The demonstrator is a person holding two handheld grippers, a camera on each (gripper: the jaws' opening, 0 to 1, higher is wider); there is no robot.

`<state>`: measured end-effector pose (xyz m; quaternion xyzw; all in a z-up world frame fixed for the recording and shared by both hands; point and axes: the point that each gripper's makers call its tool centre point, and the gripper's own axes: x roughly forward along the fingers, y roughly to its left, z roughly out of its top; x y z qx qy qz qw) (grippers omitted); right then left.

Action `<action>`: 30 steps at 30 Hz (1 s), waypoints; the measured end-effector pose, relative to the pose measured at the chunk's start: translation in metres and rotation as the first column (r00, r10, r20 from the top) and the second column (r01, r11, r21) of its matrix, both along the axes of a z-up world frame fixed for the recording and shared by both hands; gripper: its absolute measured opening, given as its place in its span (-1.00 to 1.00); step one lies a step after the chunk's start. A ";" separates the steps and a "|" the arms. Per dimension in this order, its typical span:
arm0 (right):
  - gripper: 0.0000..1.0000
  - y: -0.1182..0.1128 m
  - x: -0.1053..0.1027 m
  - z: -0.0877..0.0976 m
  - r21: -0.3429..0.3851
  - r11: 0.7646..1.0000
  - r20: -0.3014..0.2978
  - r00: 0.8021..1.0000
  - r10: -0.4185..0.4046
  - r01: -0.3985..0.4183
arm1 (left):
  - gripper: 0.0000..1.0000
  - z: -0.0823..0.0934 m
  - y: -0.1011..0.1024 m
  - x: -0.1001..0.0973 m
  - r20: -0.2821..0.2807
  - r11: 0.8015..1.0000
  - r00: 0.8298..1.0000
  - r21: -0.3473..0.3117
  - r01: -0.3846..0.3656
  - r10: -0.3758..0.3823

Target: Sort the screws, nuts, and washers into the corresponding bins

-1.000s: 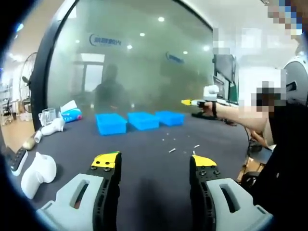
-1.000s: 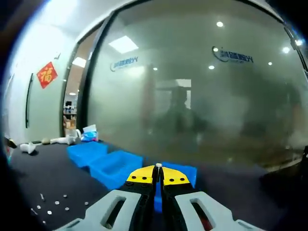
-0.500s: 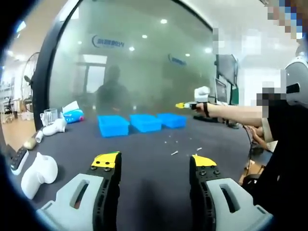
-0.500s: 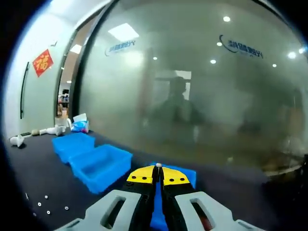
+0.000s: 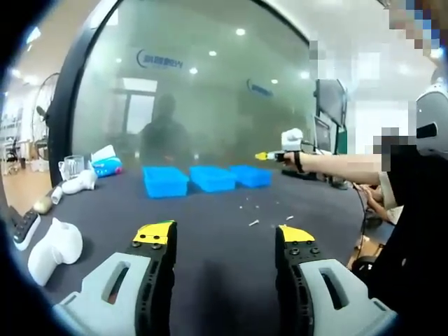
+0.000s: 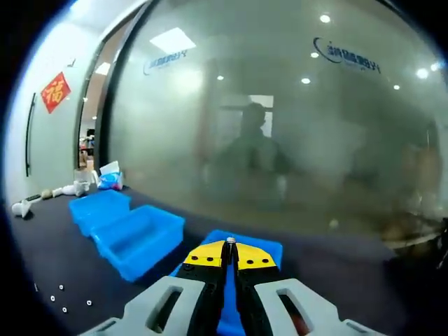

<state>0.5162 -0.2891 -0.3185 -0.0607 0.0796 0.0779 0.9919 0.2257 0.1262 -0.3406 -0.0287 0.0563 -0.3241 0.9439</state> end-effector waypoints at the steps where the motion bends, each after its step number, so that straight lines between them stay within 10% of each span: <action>1: -0.96 0.000 0.000 0.000 0.005 1.000 0.000 1.000 -0.002 0.002 | 0.10 0.000 -0.001 0.000 -0.001 1.000 1.000 0.000 0.001 -0.001; 19: -0.34 0.003 -0.019 -0.002 -0.022 0.999 0.039 0.999 0.028 -0.027 | 0.11 -0.003 -0.007 -0.001 -0.015 1.000 1.000 0.000 0.016 -0.016; 30: -0.39 0.028 -0.081 0.004 -0.012 0.988 0.049 0.987 0.153 -0.153 | 0.11 -0.001 -0.015 -0.003 -0.010 0.999 0.999 -0.002 0.032 -0.032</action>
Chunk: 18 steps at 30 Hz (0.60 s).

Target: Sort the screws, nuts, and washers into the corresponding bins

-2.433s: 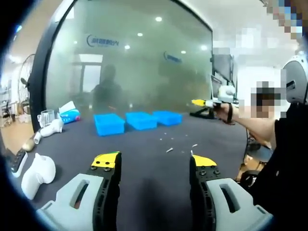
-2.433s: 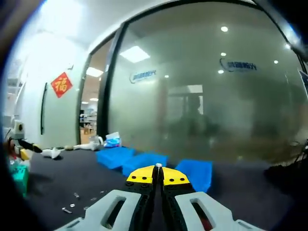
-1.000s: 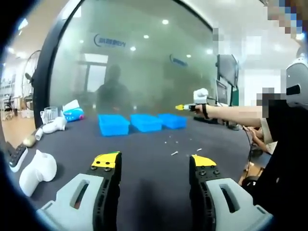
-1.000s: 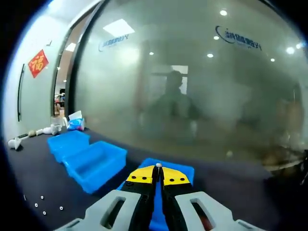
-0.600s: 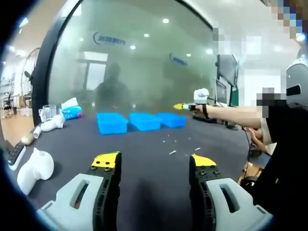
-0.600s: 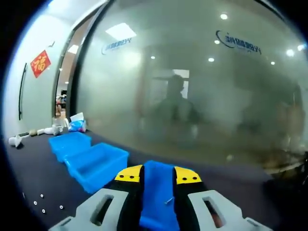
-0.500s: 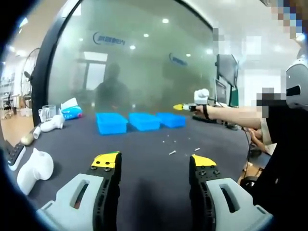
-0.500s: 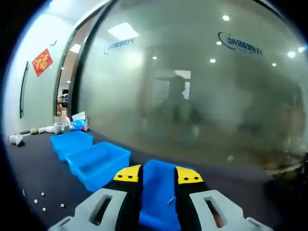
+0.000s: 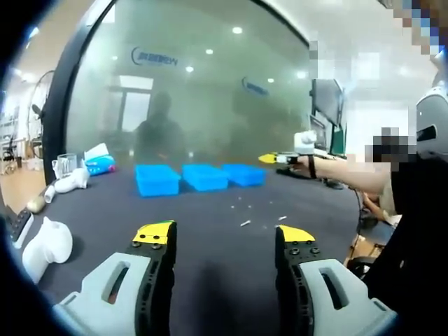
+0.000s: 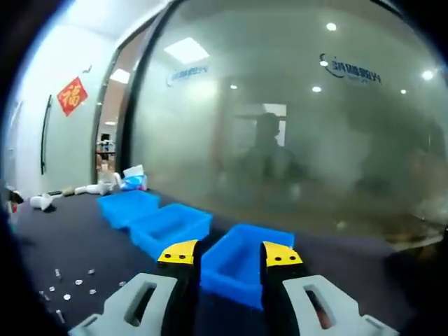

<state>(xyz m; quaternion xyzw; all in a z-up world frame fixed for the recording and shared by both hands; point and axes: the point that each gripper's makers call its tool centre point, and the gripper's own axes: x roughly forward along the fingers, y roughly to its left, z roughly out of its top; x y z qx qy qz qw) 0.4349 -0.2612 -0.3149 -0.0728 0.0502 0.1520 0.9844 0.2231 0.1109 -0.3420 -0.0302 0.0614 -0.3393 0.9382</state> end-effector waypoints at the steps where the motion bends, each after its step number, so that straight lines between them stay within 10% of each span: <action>1: -0.38 0.005 -0.008 0.001 0.005 1.000 0.007 1.000 0.016 -0.016 | 0.11 0.000 -0.001 0.000 0.000 1.000 1.000 0.000 0.003 -0.003; 18: -0.49 0.096 -0.150 -0.034 0.020 0.941 -0.137 0.931 0.338 -0.339 | 0.11 -0.002 -0.019 -0.010 -0.009 0.999 0.999 0.001 0.043 -0.043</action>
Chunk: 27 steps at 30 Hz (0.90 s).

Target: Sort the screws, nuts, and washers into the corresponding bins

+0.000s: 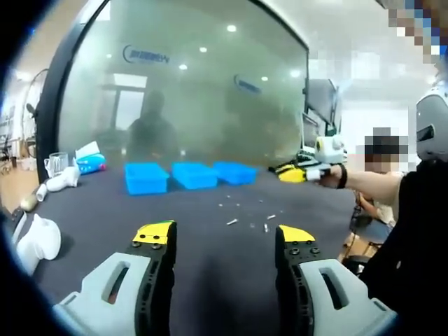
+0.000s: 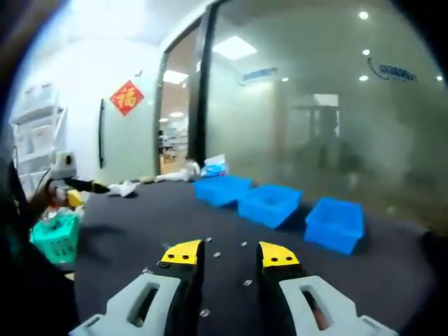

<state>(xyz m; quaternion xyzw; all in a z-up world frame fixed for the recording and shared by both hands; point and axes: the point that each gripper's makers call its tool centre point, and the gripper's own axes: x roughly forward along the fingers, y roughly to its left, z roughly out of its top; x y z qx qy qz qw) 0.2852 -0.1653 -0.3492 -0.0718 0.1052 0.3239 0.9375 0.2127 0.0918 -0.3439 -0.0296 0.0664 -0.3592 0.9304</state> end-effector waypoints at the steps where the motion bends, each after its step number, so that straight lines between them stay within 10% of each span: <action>1: -0.49 0.003 -0.005 -0.003 -0.014 1.000 -0.001 1.000 0.016 -0.016 | 0.11 0.000 -0.001 0.000 -0.001 1.000 1.000 0.001 0.002 -0.002; 9: -0.50 0.025 -0.031 -0.027 -0.207 0.966 -0.025 0.988 0.155 -0.156 | 0.11 -0.003 -0.003 -0.003 -0.009 1.000 1.000 -0.005 0.009 -0.009; 27: -0.53 0.060 -0.042 -0.055 -0.350 0.863 -0.172 0.931 0.322 -0.364 | 0.11 -0.011 0.005 -0.001 -0.027 1.000 1.000 -0.014 -0.005 0.004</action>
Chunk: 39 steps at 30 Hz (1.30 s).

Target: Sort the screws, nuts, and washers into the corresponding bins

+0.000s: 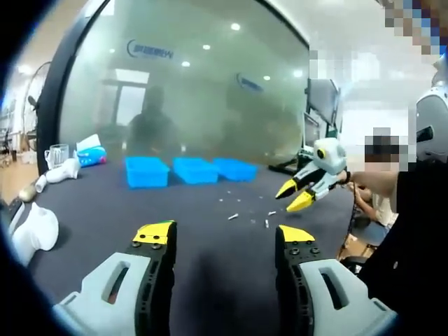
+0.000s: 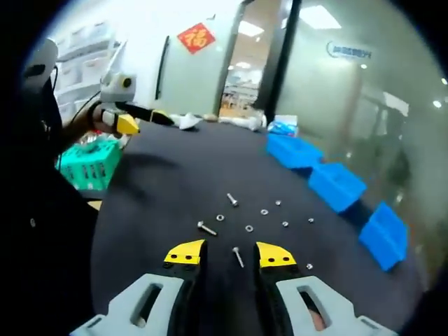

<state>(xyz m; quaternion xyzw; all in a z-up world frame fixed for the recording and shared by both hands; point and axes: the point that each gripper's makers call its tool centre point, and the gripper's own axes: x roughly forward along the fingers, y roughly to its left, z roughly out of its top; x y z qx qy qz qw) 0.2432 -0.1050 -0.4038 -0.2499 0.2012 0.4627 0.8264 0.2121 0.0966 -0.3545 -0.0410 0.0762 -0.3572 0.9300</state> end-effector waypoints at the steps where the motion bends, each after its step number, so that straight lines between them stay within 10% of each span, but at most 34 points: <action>1: -0.54 0.001 -0.001 -0.003 -0.027 0.999 -0.013 1.000 0.020 -0.020 | 0.11 0.000 0.000 0.000 -0.001 1.000 1.000 -0.001 0.000 0.000; 18: -0.67 0.002 0.010 -0.027 -0.326 0.911 -0.198 0.961 0.195 -0.252 | 0.11 -0.006 0.003 0.002 -0.017 1.000 1.000 -0.007 -0.003 0.003; 39: -0.82 -0.003 0.019 -0.036 -0.358 0.892 -0.286 0.942 0.177 -0.277 | 0.11 -0.011 0.008 0.002 -0.027 1.000 1.000 -0.019 -0.016 0.016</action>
